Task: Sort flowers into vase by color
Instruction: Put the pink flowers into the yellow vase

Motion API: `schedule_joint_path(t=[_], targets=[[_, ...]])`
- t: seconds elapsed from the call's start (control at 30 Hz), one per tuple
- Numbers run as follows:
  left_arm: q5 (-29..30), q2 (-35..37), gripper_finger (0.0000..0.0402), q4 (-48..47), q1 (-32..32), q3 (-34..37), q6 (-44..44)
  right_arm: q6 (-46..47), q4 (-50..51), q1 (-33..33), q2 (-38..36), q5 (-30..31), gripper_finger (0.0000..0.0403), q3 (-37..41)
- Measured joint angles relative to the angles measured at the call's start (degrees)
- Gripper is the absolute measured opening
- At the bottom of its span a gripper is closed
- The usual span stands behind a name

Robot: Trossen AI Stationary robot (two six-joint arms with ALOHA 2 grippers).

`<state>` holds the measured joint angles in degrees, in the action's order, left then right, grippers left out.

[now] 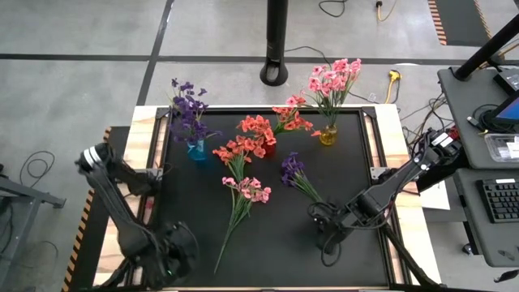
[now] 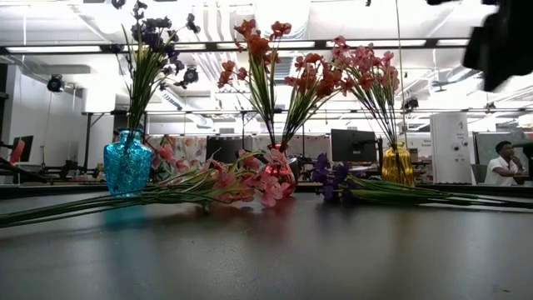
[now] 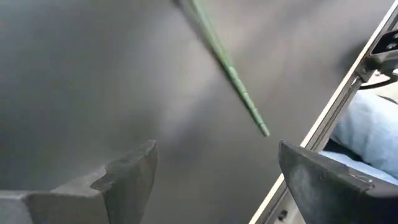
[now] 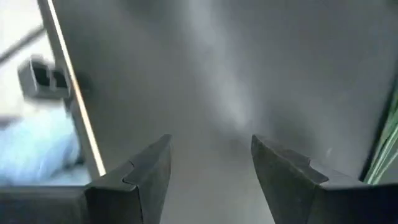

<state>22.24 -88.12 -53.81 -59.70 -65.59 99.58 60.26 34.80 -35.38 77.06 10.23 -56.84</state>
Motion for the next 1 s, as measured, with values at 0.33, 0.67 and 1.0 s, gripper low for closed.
schedule_joint_path(t=[0.33,0.67,1.0], targets=[[3.39,-18.90,0.0316,-2.31,3.84,-10.23,3.91,5.75,13.97,-1.87,0.00,-7.26,0.0210,0.02],[5.60,-32.66,0.0308,-6.12,16.06,-23.92,-8.97,6.44,20.03,-2.01,0.00,-1.79,0.0210,0.07],[0.23,-40.08,0.0254,-26.06,21.78,-32.16,-10.65,5.74,19.76,-2.25,0.00,-0.91,0.0210,0.07]])
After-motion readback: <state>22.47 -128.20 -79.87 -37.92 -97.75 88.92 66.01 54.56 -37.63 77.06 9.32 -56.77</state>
